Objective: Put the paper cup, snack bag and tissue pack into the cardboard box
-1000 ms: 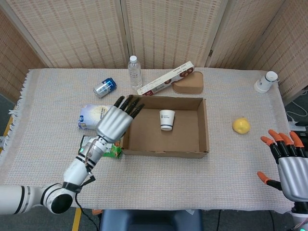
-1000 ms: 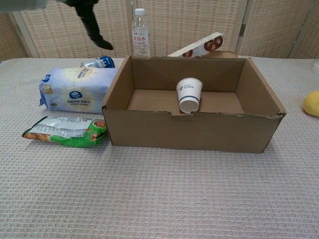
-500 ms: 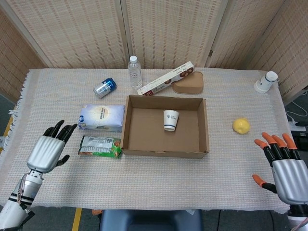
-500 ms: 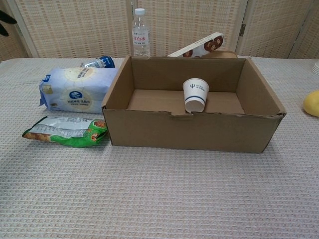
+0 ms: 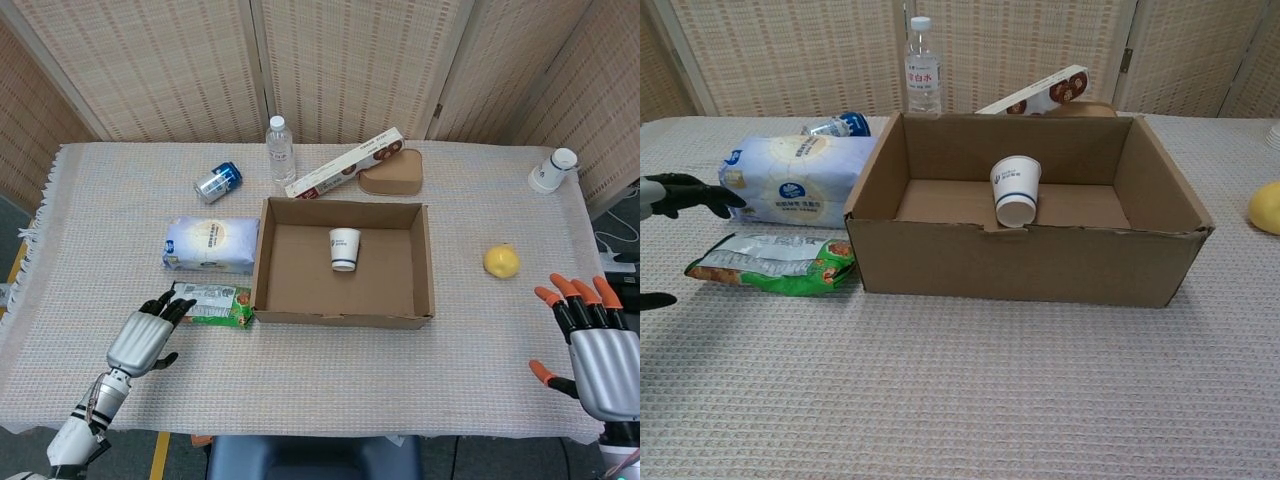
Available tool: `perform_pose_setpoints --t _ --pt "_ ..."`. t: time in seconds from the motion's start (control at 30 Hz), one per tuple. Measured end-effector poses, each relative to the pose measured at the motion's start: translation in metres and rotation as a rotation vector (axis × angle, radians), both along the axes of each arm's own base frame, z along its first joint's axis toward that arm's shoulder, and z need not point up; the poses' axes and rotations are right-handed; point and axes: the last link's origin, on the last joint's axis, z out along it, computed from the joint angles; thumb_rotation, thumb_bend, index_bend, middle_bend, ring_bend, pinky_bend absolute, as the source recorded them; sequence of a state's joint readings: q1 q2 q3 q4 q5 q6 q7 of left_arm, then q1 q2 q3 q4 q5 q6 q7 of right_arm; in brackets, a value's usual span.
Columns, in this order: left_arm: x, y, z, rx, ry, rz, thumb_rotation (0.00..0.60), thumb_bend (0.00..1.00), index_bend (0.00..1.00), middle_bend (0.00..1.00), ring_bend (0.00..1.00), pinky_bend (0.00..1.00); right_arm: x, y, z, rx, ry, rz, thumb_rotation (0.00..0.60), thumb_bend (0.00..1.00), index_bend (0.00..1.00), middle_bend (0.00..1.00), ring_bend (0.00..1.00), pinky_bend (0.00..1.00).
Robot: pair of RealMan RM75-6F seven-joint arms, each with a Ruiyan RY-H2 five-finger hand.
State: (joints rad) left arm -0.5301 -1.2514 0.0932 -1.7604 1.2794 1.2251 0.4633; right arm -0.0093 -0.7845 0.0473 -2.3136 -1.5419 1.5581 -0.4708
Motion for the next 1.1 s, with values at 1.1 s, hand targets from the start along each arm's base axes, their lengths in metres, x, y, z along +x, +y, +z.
perform_pose_setpoints --t 1.1 --pt "-0.007 0.074 -0.051 -0.062 0.056 0.100 0.600 0.26 0.15 0.15 0.07 0.27 -0.004 -0.005 0.004 -0.001 -0.007 -0.028 0.600 0.00 0.19 0.10 0.00 0.00"
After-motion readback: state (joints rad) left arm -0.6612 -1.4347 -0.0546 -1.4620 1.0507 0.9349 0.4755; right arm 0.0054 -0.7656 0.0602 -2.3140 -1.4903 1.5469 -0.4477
